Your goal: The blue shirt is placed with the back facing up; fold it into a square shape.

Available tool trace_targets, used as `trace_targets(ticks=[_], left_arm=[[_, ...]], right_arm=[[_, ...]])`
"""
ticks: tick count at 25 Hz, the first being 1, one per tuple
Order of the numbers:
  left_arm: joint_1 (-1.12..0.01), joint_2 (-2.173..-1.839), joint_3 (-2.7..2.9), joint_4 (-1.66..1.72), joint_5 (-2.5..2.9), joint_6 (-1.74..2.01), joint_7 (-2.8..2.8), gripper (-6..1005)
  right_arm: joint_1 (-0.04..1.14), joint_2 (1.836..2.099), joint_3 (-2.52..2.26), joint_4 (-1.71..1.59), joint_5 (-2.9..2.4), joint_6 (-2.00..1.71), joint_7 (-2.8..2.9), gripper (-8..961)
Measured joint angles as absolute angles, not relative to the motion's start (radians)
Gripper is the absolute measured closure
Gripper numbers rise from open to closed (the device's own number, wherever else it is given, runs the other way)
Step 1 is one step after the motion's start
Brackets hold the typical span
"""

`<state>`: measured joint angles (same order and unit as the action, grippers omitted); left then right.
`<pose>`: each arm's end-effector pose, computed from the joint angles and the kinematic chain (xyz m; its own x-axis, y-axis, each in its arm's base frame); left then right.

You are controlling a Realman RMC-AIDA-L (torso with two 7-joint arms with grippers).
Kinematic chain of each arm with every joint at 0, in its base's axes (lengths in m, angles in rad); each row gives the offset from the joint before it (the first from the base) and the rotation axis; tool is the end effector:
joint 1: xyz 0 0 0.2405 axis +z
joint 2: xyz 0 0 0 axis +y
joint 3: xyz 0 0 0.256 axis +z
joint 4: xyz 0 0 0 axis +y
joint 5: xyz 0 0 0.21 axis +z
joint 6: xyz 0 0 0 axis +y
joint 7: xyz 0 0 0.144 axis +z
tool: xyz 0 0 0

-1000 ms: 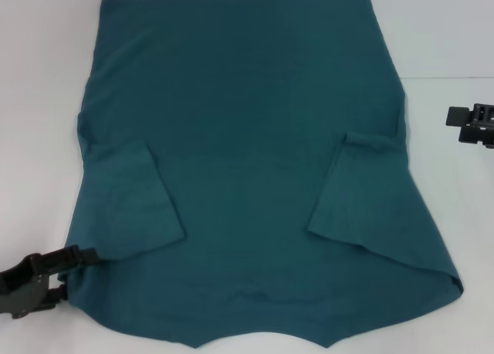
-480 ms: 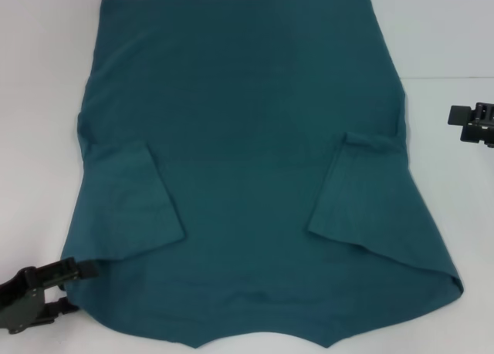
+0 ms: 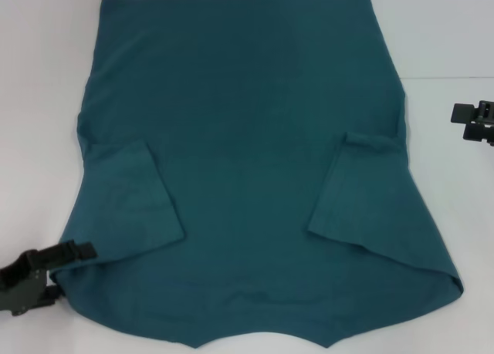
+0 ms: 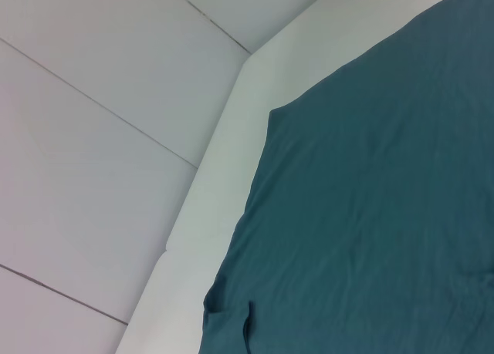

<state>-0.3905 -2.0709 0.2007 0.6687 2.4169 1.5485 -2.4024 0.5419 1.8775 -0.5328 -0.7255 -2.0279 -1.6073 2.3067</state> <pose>-0.3708 0.2640 0.0297 -0.3053 0.8250 0.4757 0.9446 0.1990 0.2611 0.2908 0.3573 0.1142 0.1823 -0.7954 -0.5780 -0.9408 -0.3119 0.1325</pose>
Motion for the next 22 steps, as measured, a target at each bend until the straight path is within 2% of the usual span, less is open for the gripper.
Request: trace_targets(ticks=[22], left_arm=[[-0.381,-2.066,0.185,0.676,2.387,1.532,-2.403,107]], right_arm=[[0.54,1.872,-0.52,-0.726,-2.028,-1.607,2.305,136]])
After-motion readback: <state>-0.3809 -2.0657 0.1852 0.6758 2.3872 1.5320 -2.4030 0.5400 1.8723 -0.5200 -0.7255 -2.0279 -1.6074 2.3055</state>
